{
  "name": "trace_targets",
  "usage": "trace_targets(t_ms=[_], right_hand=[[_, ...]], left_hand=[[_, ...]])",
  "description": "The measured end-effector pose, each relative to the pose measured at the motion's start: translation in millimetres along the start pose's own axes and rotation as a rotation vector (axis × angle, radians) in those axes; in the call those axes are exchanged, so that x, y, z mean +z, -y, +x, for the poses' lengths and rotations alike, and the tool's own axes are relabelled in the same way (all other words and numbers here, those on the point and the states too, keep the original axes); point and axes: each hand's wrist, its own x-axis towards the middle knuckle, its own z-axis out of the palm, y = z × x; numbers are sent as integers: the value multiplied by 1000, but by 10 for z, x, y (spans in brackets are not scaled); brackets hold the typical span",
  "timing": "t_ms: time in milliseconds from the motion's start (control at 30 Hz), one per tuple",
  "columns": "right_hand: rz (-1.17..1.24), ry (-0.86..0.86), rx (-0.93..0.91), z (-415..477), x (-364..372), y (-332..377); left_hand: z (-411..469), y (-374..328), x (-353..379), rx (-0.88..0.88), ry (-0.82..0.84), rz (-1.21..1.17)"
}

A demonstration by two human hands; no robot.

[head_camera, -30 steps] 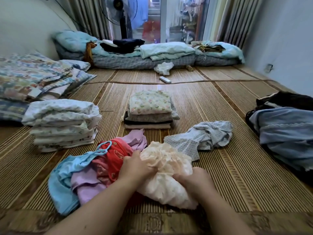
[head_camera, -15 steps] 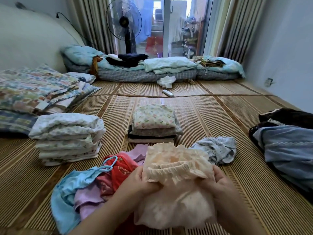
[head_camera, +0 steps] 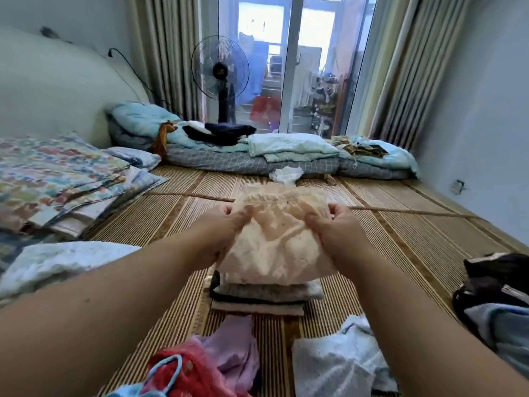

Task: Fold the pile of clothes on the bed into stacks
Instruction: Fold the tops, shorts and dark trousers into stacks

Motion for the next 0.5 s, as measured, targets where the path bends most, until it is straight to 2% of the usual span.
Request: trace_targets(t_ms=[100, 200, 267, 367, 500], right_hand=[[-107, -14, 80, 552, 151, -252], [-321, -33, 169, 921, 239, -661], [-455, -51, 199, 1008, 249, -882], [-520, -68, 249, 1029, 252, -1118], [-588, -66, 248, 1029, 281, -1202]], left_hand=[[500, 78, 40, -140, -43, 139], [889, 354, 93, -261, -73, 252], [1058, 582, 88, -288, -95, 332], [1206, 835, 53, -285, -105, 506], [1200, 879, 78, -281, -125, 495]])
